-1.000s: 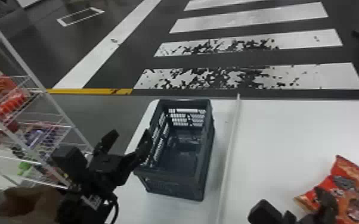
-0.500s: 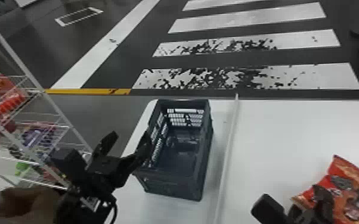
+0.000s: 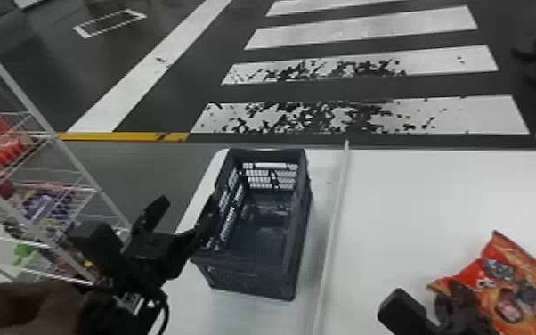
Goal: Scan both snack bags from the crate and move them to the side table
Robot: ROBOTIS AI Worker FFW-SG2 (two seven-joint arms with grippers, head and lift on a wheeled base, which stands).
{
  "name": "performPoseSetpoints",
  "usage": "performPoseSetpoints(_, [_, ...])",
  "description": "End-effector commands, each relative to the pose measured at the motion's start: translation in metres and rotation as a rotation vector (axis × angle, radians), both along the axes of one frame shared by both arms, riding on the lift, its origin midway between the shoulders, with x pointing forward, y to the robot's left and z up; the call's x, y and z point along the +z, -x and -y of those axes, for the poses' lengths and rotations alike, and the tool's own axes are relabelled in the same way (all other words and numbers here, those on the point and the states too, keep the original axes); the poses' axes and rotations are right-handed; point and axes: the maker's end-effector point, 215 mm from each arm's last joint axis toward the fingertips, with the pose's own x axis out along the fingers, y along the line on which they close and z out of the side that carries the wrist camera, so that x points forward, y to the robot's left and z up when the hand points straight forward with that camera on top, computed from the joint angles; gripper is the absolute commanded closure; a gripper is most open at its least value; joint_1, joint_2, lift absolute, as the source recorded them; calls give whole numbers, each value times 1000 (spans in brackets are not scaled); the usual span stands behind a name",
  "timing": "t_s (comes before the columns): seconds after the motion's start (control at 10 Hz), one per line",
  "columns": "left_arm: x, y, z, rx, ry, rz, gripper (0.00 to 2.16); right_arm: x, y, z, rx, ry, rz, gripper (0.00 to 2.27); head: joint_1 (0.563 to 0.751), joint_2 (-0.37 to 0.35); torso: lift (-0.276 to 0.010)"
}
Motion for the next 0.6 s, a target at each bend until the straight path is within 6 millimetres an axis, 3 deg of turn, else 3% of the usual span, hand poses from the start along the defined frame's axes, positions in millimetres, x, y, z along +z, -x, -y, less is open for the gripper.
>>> performPoseSetpoints(0.0, [-4, -3, 3, -4, 7, -3, 29, 41, -4, -15, 19, -184, 89, 2243, 695, 321, -95])
performPoseSetpoints(0.1, [-6, -4, 4, -6, 9, -6, 29, 88, -12, -16, -6, -383, 155, 2243, 695, 326, -95])
performPoseSetpoints(0.3, [-9, -6, 7, -11, 12, -8, 29, 174, -32, 9, -62, -771, 303, 2243, 695, 330, -95])
performPoseSetpoints(0.4, [-10, -6, 10, -16, 15, -9, 29, 212, -45, 35, -111, -1013, 388, 2243, 695, 311, -95])
performPoseSetpoints(0.5, [-9, -6, 12, -24, 16, -8, 29, 225, -53, 77, -206, -1288, 436, 2243, 695, 300, -95])
